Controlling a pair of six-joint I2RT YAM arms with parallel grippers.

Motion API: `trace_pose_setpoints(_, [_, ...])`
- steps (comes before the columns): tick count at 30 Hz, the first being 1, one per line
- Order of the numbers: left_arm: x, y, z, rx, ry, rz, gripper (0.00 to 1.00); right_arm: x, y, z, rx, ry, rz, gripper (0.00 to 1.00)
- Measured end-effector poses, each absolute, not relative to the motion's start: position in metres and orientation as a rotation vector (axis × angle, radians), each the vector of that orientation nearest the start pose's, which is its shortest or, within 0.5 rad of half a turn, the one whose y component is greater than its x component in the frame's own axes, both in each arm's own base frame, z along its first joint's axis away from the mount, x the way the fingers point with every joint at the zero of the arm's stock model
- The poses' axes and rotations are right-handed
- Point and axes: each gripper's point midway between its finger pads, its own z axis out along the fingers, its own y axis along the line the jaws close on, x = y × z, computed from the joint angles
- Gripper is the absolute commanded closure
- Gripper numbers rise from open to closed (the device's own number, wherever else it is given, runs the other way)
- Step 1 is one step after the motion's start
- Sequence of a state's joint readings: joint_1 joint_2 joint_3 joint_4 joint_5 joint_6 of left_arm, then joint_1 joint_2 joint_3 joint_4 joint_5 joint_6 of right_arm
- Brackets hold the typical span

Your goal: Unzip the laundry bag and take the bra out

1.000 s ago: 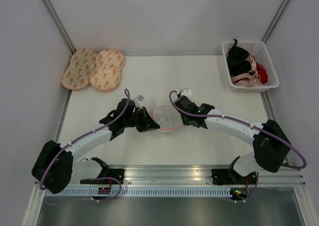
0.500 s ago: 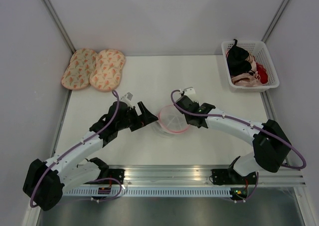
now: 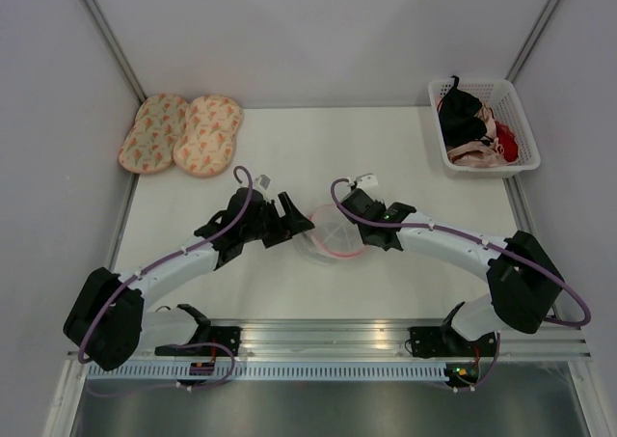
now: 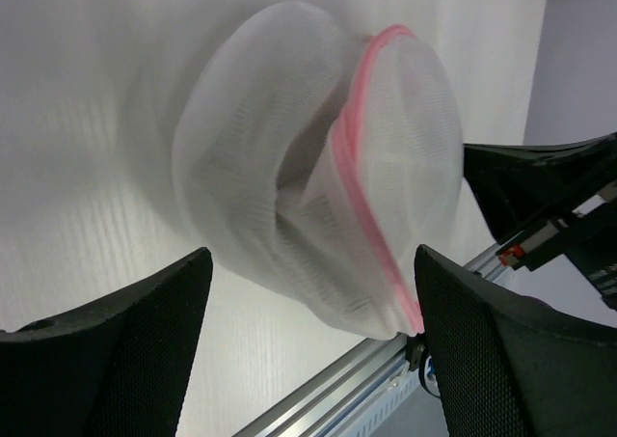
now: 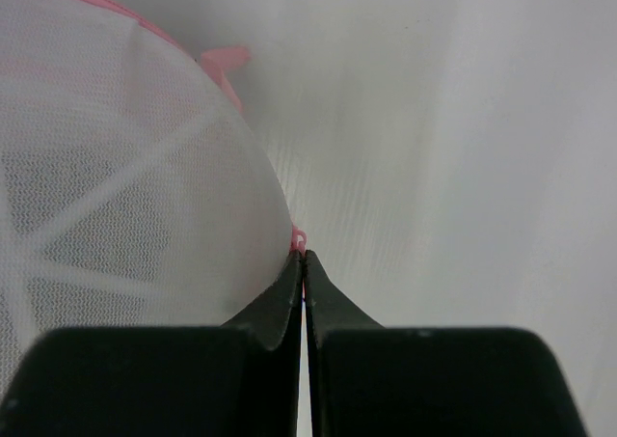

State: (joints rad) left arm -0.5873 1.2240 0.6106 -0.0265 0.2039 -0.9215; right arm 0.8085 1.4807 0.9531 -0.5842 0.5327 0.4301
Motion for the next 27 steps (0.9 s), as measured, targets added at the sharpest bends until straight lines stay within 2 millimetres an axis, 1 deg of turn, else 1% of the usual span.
trace_pose_setpoints(4, [0.255, -0.254, 0.121, -0.251, 2.324, -1.056, 0.14, 0.265, 0.171, 0.076, -0.312, 2.45, -0.211, 1.0])
trace_pose_setpoints(6, [0.258, -0.257, 0.126, -0.243, 2.298, -1.073, 0.16, 0.265, 0.171, 0.076, -0.314, 2.451, -0.211, 0.99])
trace_pose_setpoints(8, [0.26, -0.258, 0.131, -0.237, 2.274, -1.086, 0.25, 0.264, 0.171, 0.075, -0.319, 2.454, -0.21, 1.0])
trace_pose_setpoints(9, [0.261, -0.259, 0.132, -0.237, 2.271, -1.088, 0.36, 0.264, 0.171, 0.075, -0.321, 2.454, -0.209, 1.0])
trace_pose_setpoints(11, [0.262, -0.259, 0.13, -0.235, 2.28, -1.082, 0.46, 0.264, 0.172, 0.075, -0.324, 2.454, -0.207, 0.99])
trace_pose_setpoints(12, [0.263, -0.261, 0.128, -0.234, 2.293, -1.075, 0.54, 0.264, 0.172, 0.075, -0.324, 2.454, -0.206, 1.0])
trace_pose_setpoints(14, [0.264, -0.264, 0.124, -0.225, 2.321, -1.062, 0.62, 0.264, 0.172, 0.075, -0.323, 2.453, -0.205, 1.0])
trace_pose_setpoints(15, [0.265, -0.266, 0.122, -0.22, 2.333, -1.057, 0.72, 0.264, 0.172, 0.075, -0.323, 2.453, -0.205, 0.99])
trace_pose_setpoints(17, [0.263, -0.269, 0.118, -0.202, 2.357, -1.047, 0.83, 0.264, 0.172, 0.075, -0.323, 2.453, -0.205, 0.99])
trace_pose_setpoints(18, [0.262, -0.271, 0.116, -0.194, 2.368, -1.043, 0.94, 0.264, 0.172, 0.075, -0.323, 2.453, -0.205, 0.99])
trace_pose_setpoints(19, [0.262, -0.272, 0.115, -0.188, 2.378, -1.039, 0.98, 0.264, 0.172, 0.075, -0.323, 2.453, -0.205, 1.0])
trace_pose_setpoints(27, [0.254, -0.269, 0.106, -0.153, 2.438, -0.99, 0.98, 0.264, 0.172, 0.075, -0.323, 2.452, -0.207, 1.0])
